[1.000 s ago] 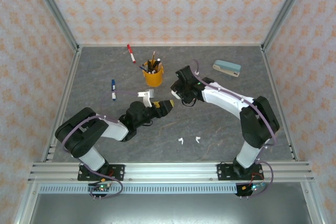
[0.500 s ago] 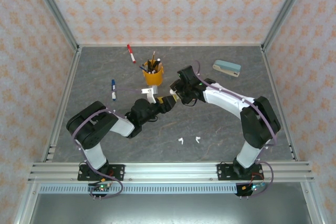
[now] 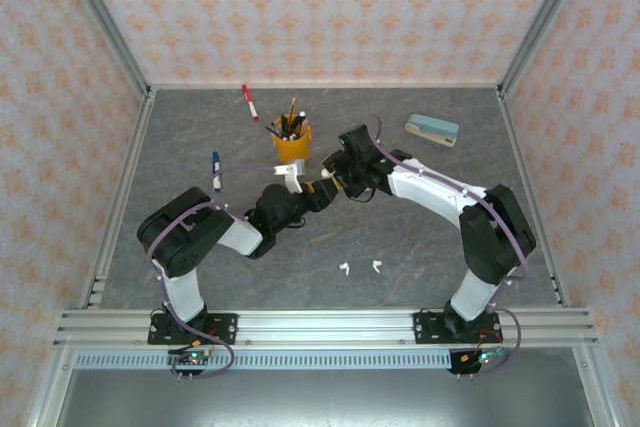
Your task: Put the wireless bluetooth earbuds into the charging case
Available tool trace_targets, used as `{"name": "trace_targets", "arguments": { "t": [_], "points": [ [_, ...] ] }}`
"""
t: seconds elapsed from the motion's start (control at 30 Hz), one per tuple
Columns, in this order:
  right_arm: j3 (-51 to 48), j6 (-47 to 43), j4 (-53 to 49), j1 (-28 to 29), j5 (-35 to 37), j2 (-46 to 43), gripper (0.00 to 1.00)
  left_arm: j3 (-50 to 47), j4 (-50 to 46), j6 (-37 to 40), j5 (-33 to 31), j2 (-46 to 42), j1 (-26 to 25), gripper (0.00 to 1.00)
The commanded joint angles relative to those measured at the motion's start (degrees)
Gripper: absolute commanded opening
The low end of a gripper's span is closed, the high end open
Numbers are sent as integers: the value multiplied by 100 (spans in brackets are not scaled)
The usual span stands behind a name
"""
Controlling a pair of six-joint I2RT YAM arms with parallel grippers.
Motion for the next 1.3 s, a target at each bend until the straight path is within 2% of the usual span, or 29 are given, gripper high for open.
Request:
{"name": "trace_targets", "arguments": {
  "t": [0.0, 0.2, 0.5, 0.57, 0.67, 0.8, 0.93, 1.03, 1.27],
  "points": [
    [-99, 74, 90, -30, -20, -185, 54, 167, 262, 24, -149, 49, -73, 54],
    [-156, 73, 107, -30, -43, -203, 54, 273, 243, 15, -116, 110, -73, 43],
    [-154, 63, 167, -30, -72, -203, 55, 312, 226, -28, -96, 146, -70, 19],
    [-120, 42, 174, -29, -82, -202, 60, 313, 201, -29, -79, 146, -69, 18],
    [-38, -99, 204, -63, -69, -275, 77, 321, 121, -3, -28, 116, -65, 15],
    [-180, -298, 276, -265, 1, -660, 82, 246, -156, 127, 107, -96, -16, 11],
    [-556, -608, 294, -572, 6, -1153, 83, 90, -495, 290, 493, -461, 240, 6],
    [-855, -962, 257, -753, 62, -1508, 83, 31, -861, 504, 1073, -790, 542, 4],
    [-1404, -2459, 506, -856, -115, -1880, 82, 66, -2393, 1393, 2321, -1750, 1031, 1]
  ]
}}
